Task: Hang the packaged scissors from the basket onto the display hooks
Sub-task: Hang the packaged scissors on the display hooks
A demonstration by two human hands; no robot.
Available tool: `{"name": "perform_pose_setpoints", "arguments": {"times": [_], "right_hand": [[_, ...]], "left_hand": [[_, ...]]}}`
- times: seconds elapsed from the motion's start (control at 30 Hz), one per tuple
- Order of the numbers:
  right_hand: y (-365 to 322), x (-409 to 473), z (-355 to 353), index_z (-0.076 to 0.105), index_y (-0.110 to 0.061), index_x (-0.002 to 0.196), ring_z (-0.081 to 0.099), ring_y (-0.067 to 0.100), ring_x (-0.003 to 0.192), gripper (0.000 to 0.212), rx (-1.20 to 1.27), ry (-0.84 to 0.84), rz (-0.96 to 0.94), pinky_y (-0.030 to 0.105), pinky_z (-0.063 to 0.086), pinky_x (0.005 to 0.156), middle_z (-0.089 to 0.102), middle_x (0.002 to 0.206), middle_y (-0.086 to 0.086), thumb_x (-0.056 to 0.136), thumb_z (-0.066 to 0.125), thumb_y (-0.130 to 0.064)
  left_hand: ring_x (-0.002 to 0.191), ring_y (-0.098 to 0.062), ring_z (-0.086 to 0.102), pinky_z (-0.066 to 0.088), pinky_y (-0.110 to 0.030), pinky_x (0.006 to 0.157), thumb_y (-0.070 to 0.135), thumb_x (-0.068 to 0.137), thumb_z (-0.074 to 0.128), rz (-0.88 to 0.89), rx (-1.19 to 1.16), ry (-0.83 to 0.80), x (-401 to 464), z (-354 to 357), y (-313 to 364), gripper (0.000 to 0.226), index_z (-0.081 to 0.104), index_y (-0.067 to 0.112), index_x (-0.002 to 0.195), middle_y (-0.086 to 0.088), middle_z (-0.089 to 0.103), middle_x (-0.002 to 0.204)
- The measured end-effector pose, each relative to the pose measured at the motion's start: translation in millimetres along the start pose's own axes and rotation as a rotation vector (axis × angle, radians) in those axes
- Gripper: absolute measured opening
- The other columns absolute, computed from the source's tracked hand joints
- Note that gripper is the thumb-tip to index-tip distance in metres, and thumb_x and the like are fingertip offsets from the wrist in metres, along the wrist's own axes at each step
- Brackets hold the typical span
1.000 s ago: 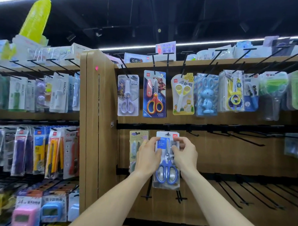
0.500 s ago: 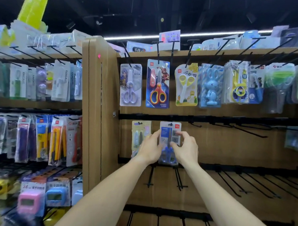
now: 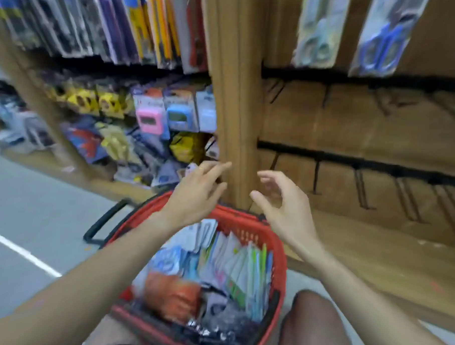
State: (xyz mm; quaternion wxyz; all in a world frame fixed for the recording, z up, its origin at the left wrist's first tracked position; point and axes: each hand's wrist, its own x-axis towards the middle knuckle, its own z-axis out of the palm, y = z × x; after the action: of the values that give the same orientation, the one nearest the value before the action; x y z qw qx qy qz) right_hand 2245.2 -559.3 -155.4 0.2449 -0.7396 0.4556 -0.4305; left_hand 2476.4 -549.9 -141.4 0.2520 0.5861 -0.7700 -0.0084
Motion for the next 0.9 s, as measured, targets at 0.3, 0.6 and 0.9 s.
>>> {"name": "perform_pose_setpoints", "arguments": {"times": [0.3, 0.6, 0.9], "right_hand": [[76, -119, 113, 0.060, -0.027, 0.134, 0.059, 0.017, 0.128, 0.037, -0.183, -0.343, 0.076, 0.033, 0.048, 0.105, 0.064, 0.133, -0.009, 0.099, 0.068, -0.036], [79, -135, 126, 0.064, -0.019, 0.131, 0.065, 0.022, 0.111, 0.039, -0.336, -0.367, 0.002, 0.035, 0.054, 0.086, 0.069, 0.120, -0.003, 0.095, 0.073, -0.030], [67, -128, 134, 0.063, -0.022, 0.134, 0.063, 0.017, 0.118, 0.042, -0.315, -0.403, 0.006, 0.027, 0.047, 0.091, 0.068, 0.127, -0.007, 0.096, 0.072, -0.035]], "left_hand": [[0.120, -0.037, 0.065, 0.055, -0.046, 0.098, 0.038, 0.103, 0.049, -0.421, 0.047, -0.196, -185, 66, -87, 0.046, 0.062, 0.018, 0.142, -0.012, 0.064, 0.136], [0.121, -0.032, 0.062, 0.050, -0.044, 0.103, 0.029, 0.104, 0.061, -0.553, 0.027, -0.080, -215, 76, -90, 0.036, 0.064, 0.014, 0.136, -0.008, 0.064, 0.135], [0.132, -0.031, 0.056, 0.046, -0.043, 0.108, 0.044, 0.107, 0.050, -0.667, -0.009, -0.141, -212, 80, -99, 0.048, 0.058, 0.017, 0.146, -0.007, 0.059, 0.145]]}}
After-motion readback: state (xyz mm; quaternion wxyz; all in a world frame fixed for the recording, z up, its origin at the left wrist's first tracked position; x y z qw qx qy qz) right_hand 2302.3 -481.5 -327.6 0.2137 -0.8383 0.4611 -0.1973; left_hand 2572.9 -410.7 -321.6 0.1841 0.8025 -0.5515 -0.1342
